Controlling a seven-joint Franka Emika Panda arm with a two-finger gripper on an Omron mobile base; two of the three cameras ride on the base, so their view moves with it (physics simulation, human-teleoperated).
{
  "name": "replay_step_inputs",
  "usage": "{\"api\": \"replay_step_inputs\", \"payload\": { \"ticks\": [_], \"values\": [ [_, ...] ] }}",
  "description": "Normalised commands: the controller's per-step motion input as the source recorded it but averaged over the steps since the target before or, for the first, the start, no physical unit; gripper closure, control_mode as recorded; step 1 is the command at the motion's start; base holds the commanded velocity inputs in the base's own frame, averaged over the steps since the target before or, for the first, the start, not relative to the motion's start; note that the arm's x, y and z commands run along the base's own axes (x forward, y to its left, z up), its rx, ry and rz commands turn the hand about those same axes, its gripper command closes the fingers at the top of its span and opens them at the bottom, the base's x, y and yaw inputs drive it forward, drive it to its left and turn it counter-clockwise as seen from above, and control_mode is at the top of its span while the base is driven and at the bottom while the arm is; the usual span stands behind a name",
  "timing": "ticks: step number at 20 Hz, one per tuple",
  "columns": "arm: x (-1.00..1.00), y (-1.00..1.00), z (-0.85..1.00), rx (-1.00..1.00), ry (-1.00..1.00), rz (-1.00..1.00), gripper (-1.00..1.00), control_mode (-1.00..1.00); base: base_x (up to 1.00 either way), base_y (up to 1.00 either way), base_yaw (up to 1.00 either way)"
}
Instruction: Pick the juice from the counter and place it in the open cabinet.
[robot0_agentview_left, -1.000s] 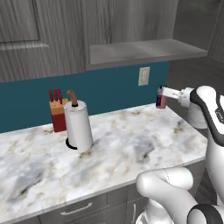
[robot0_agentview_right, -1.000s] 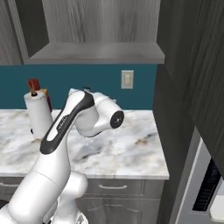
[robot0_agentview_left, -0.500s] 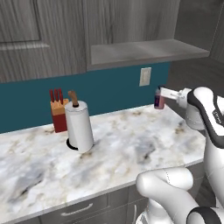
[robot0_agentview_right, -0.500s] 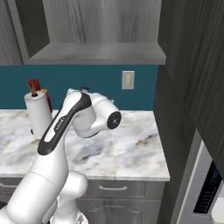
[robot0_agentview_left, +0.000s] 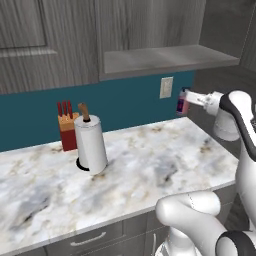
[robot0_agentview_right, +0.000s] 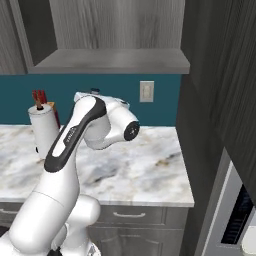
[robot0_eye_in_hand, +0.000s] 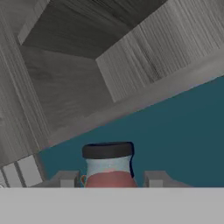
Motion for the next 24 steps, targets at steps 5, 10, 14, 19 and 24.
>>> {"api": "replay_step_inputs", "payload": {
  "ticks": [5, 10, 14, 19, 24],
  "values": [
    [0.0, 0.0, 0.62, 0.0, -0.19, -0.01, 1.0, -1.0, 0.0, 0.0, 0.0],
    [0.01, 0.0, 0.36, -0.02, -0.12, -0.09, 1.0, -1.0, 0.0, 0.0, 0.0],
    [0.03, 0.0, 0.49, -0.02, -0.07, -0.11, 1.0, -1.0, 0.0, 0.0, 0.0],
    [0.0, 0.0, 0.67, -0.01, 0.01, -0.12, 1.0, -1.0, 0.0, 0.0, 0.0],
    [0.22, 0.0, 0.56, 0.0, 0.02, -0.08, 1.0, -1.0, 0.0, 0.0, 0.0]
  ]
}}
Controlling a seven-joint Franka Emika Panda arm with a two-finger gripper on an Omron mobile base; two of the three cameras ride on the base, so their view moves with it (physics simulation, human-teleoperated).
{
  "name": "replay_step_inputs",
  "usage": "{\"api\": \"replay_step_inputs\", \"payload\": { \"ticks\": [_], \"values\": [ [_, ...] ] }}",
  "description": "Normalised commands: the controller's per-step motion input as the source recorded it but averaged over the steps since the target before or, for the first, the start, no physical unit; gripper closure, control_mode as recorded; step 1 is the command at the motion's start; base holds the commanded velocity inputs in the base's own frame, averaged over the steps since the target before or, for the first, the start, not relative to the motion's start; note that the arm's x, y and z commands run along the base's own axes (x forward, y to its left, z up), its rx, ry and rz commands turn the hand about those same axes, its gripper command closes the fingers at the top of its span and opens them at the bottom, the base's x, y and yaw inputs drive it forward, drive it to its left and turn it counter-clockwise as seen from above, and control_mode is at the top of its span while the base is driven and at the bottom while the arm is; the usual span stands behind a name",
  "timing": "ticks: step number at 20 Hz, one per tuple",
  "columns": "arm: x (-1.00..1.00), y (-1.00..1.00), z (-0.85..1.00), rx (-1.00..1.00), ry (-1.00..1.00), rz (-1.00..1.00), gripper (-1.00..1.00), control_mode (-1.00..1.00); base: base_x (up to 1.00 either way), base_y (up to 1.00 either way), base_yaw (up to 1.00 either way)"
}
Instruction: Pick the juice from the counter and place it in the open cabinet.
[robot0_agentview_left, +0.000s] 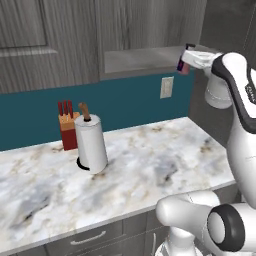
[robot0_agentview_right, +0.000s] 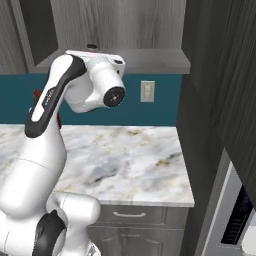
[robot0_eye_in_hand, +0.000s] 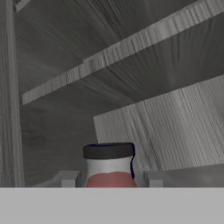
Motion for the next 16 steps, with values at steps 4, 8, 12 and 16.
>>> {"api": "replay_step_inputs", "payload": {
  "ticks": [4, 8, 12, 16],
  "values": [
    [0.57, 0.0, 0.08, -0.01, 0.0, 0.0, 1.0, -1.0, 0.0, 0.0, 0.0],
    [0.66, 0.0, 0.0, -0.03, 0.0, 0.0, 1.0, -1.0, 0.0, 0.0, 0.0],
    [0.57, 0.0, 0.0, -0.08, 0.01, 0.0, 1.0, -1.0, 0.0, 0.0, 0.0],
    [0.55, 0.01, -0.03, -0.1, 0.0, 0.0, 1.0, -1.0, 0.0, 0.0, 0.0]
  ]
}}
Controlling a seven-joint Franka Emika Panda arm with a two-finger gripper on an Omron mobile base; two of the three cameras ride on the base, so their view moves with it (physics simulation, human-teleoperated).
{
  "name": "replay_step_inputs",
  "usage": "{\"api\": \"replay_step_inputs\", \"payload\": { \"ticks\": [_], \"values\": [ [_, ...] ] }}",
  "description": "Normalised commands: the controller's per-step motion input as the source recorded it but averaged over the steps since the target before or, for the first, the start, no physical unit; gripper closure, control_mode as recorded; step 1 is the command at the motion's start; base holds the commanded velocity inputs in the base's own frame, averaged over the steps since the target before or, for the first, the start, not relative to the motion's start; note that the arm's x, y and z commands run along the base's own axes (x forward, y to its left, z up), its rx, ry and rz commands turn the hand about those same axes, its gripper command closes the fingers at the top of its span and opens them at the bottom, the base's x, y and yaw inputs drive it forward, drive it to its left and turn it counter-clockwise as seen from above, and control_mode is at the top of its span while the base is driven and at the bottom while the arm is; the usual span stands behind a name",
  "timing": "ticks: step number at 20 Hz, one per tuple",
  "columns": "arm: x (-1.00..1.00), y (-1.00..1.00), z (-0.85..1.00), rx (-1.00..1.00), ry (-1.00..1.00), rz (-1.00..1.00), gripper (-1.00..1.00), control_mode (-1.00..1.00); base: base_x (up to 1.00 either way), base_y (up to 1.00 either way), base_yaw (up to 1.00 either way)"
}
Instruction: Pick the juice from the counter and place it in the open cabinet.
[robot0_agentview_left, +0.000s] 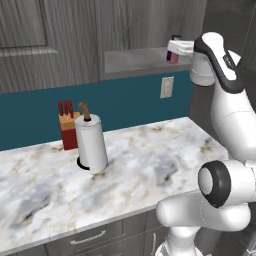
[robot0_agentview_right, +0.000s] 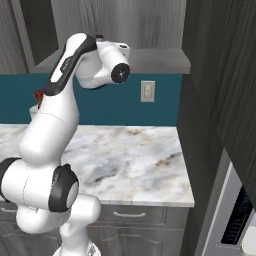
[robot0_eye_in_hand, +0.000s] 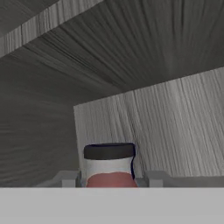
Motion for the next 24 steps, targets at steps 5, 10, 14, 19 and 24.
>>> {"api": "replay_step_inputs", "payload": {
  "ticks": [5, 10, 14, 19, 24],
  "values": [
    [0.48, 0.0, -0.07, -0.07, 0.04, 0.0, 1.0, -1.0, 0.0, 0.0, 0.0],
    [0.36, 0.0, -0.19, -0.06, 0.08, 0.0, 1.0, -1.0, 0.0, 0.0, 0.0],
    [0.19, 0.0, -0.27, -0.01, 0.09, 0.0, 1.0, -1.0, 0.0, 0.0, 0.0],
    [0.1, 0.0, -0.14, 0.0, 0.04, 0.0, 1.0, -1.0, 0.0, 0.0, 0.0],
    [0.04, 0.0, 0.0, 0.0, 0.0, 0.0, 1.0, -1.0, 0.0, 0.0, 0.0]
  ]
}}
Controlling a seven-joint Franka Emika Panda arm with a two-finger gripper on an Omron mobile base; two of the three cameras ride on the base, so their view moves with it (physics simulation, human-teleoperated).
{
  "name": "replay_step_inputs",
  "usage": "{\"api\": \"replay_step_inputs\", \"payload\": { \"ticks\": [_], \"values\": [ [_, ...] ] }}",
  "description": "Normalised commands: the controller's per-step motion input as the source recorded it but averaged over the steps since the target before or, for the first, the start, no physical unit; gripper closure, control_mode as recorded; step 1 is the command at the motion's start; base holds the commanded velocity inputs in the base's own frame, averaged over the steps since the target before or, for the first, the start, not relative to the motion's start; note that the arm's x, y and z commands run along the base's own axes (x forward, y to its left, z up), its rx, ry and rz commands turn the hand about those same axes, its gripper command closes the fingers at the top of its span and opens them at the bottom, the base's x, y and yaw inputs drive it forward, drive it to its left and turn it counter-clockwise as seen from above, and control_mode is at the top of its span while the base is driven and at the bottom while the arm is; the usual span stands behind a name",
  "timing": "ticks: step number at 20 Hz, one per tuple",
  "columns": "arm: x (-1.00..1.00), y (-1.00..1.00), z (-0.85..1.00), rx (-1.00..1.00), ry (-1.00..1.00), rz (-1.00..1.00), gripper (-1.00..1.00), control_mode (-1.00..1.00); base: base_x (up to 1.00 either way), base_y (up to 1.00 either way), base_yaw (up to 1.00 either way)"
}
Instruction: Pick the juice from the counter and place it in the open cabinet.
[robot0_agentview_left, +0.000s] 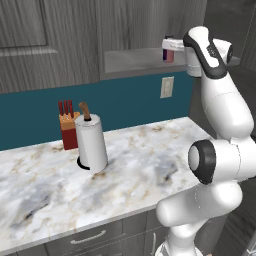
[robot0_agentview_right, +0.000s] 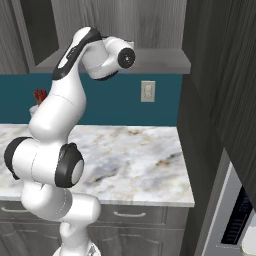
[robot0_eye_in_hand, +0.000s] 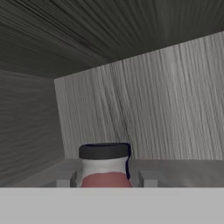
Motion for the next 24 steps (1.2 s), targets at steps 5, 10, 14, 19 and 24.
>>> {"api": "replay_step_inputs", "payload": {
  "ticks": [5, 10, 14, 19, 24],
  "values": [
    [0.0, 0.0, 0.0, 0.0, 0.0, 0.0, -1.0, -1.0, 0.0, 0.0, 0.0],
    [0.0, 0.0, 0.0, 0.0, 0.0, 0.0, -1.0, -1.0, 0.0, 0.0, 0.0],
    [-0.02, 0.0, 0.0, 0.0, 0.0, 0.0, -1.0, -1.0, 0.0, 0.0, 0.0],
    [-0.15, -0.07, 0.0, 0.0, 0.0, 0.0, -1.0, -1.0, 0.0, 0.0, 0.0],
    [-0.17, -0.2, 0.0, 0.0, 0.0, 0.0, -1.0, -1.0, 0.0, 0.0, 0.0]
  ]
}}
